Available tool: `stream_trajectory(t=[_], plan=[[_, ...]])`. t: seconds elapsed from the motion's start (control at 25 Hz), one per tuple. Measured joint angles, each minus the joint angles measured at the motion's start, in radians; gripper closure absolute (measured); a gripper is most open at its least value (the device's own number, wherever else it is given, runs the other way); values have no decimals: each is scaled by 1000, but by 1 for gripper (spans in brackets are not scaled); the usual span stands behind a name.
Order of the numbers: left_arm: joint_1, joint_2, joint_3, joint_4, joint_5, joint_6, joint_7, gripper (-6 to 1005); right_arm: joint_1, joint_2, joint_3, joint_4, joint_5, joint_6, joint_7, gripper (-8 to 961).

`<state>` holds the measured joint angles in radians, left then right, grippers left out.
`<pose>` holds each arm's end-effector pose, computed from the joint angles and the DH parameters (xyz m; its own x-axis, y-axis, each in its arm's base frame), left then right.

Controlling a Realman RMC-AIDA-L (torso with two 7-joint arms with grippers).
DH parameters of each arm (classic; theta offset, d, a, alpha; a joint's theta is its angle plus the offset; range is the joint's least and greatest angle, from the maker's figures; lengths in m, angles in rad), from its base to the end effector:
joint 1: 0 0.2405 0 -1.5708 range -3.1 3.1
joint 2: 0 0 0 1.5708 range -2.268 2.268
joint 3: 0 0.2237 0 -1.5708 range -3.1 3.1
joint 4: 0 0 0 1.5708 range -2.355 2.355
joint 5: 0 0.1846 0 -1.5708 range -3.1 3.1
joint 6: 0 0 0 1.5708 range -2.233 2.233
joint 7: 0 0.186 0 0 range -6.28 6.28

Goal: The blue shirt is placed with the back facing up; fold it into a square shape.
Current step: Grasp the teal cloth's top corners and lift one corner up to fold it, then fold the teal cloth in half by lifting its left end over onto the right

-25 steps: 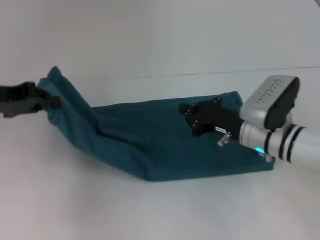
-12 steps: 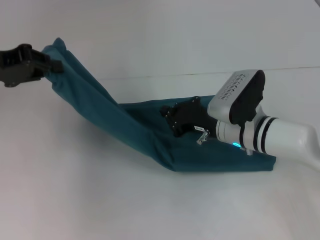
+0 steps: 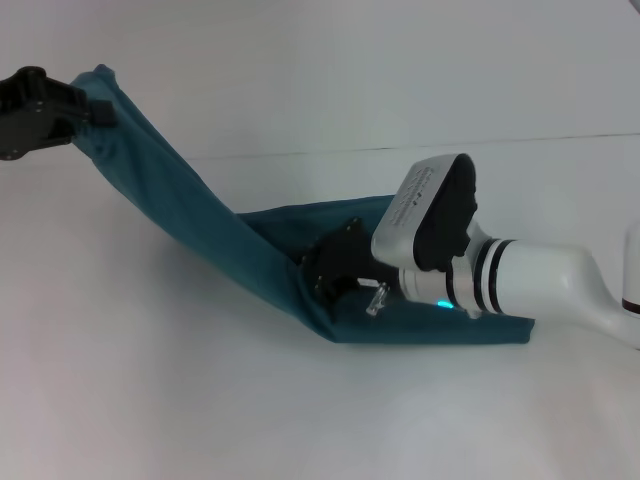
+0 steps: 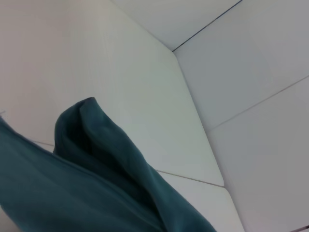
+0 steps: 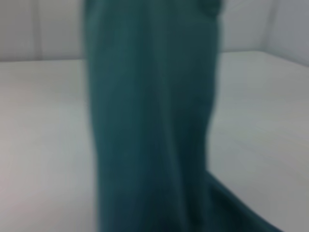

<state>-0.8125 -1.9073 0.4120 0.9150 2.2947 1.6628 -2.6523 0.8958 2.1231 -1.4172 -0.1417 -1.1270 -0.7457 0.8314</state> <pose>-0.1649 0.3927 0.0985 0.1596 0.8389 0.5204 0.9619 -0.2507 0.1091 0.1622 0.3871 -0.1227 0.9462 -0.1250 -0.2985 -0.2623 -0.8366 -0.4809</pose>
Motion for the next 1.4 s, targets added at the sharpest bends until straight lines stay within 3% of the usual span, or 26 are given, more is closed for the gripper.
stream_trajectory(t=[0.56, 0.68, 0.8, 0.92, 1.24, 1.28, 1.4], plan=[[0, 1, -1, 1, 0, 3, 11, 875, 0, 0, -196, -22, -5, -145, 117, 955], [-1, 1, -1, 0, 0, -1, 19, 875, -24, 0, -263, -74, -1, -146, 169, 955], [0, 1, 7, -2, 1, -6, 34, 875, -55, -3, -260, -105, 32, -129, 176, 955], [0, 0, 16, -5, 3, -6, 40, 875, -148, -25, -214, -182, 138, -104, 177, 955], [-34, -9, 101, -11, 2, -29, 47, 876, -371, -78, 166, -307, 186, -128, 278, 954], [-42, -11, 110, -12, 2, -30, 46, 876, -430, -86, 237, -347, 185, -131, 307, 954], [-70, -19, 123, -12, 1, -33, 41, 876, -482, -96, 291, -377, 185, -137, 327, 954]])
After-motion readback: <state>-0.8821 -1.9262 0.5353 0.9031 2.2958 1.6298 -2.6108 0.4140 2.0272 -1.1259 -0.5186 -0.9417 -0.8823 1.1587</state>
